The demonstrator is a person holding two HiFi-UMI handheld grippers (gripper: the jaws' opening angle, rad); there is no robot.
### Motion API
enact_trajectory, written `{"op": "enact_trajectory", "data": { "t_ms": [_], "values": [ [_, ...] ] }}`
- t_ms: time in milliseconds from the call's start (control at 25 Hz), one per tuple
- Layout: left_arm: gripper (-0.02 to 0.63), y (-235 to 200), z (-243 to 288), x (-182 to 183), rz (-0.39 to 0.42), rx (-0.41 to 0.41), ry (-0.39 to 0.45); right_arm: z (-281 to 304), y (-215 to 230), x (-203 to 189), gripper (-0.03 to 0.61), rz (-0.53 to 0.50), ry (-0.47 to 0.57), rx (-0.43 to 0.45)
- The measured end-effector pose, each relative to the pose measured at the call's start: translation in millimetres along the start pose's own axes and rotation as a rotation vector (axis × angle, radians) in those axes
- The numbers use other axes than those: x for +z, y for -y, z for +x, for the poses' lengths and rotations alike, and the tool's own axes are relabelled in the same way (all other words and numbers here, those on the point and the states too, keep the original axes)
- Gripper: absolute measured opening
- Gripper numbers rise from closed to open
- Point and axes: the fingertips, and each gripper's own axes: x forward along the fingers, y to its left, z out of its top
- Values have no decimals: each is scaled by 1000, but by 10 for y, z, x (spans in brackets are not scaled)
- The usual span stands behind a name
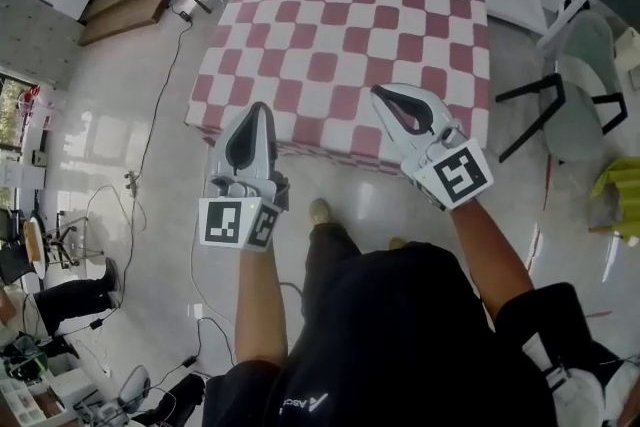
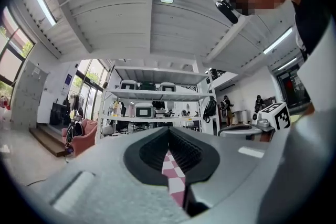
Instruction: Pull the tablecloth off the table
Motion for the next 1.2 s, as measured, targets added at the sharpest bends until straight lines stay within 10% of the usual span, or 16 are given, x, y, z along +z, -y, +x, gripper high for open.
{"op": "enact_trajectory", "data": {
  "t_ms": [640,1120,1200],
  "values": [
    [11,-1665,1147,-772,-78,-329,-161,1376,355,-514,2,1,-232,-459],
    [14,-1730,1699,-1643,-144,-268,-404,994,994,-1452,3,149,-456,-621],
    [20,-1693,1764,-1743,-138,-251,-441,915,1106,-1602,90,184,-478,-628]
  ]
}}
